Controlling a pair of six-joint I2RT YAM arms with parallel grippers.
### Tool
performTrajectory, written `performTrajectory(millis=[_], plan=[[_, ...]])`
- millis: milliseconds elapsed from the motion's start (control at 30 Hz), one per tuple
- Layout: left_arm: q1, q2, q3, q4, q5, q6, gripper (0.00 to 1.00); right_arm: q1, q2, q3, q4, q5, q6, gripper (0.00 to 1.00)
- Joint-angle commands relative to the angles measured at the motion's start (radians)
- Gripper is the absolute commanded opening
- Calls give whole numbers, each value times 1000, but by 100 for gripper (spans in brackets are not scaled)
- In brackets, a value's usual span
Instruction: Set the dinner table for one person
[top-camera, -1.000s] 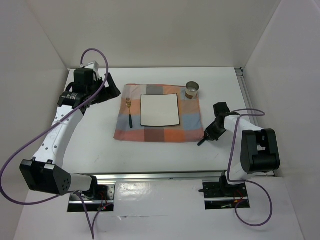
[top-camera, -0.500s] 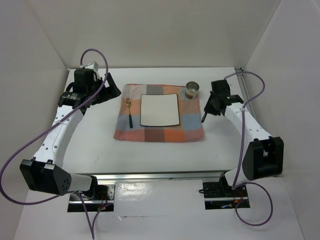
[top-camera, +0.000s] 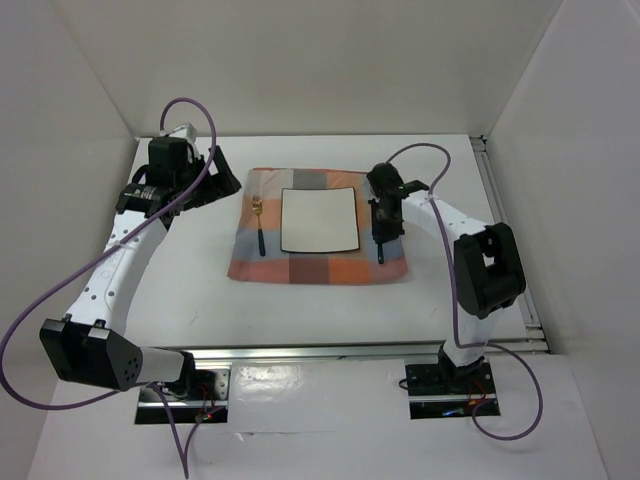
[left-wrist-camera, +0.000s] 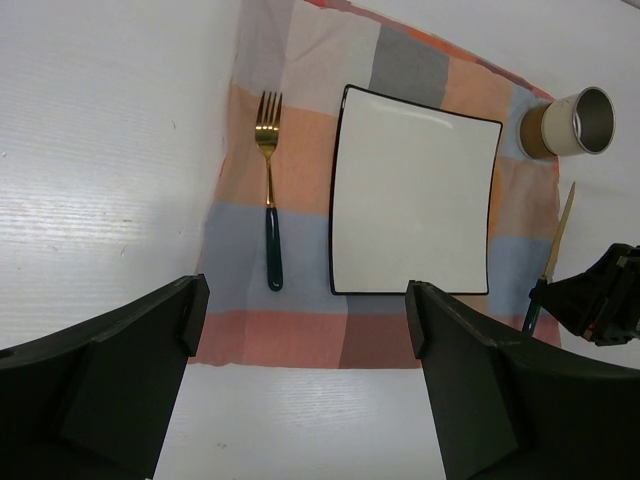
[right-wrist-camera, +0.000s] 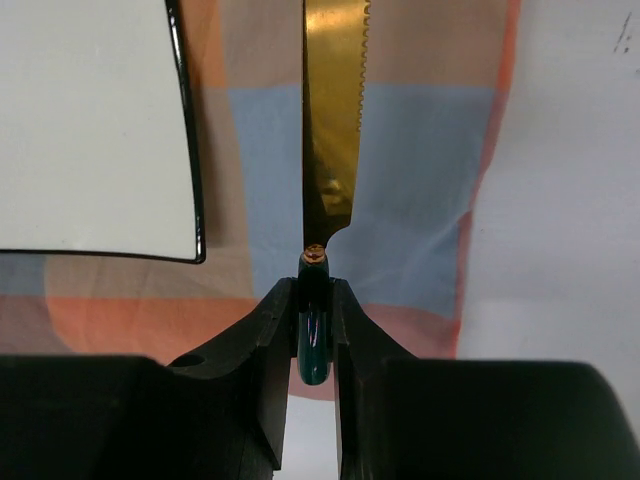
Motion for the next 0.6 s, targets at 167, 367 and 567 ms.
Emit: performTrajectory(millis=[167, 367, 567], plan=[[-4, -27, 6, 8, -30, 12, 100, -31, 39, 2, 48, 7, -25, 6], [-4, -27, 6, 8, -30, 21, 100, -31, 75, 2, 80, 7, -15, 6], [-4, -27, -3, 8, -30, 30, 100, -31, 124, 37, 80, 28, -15, 10]])
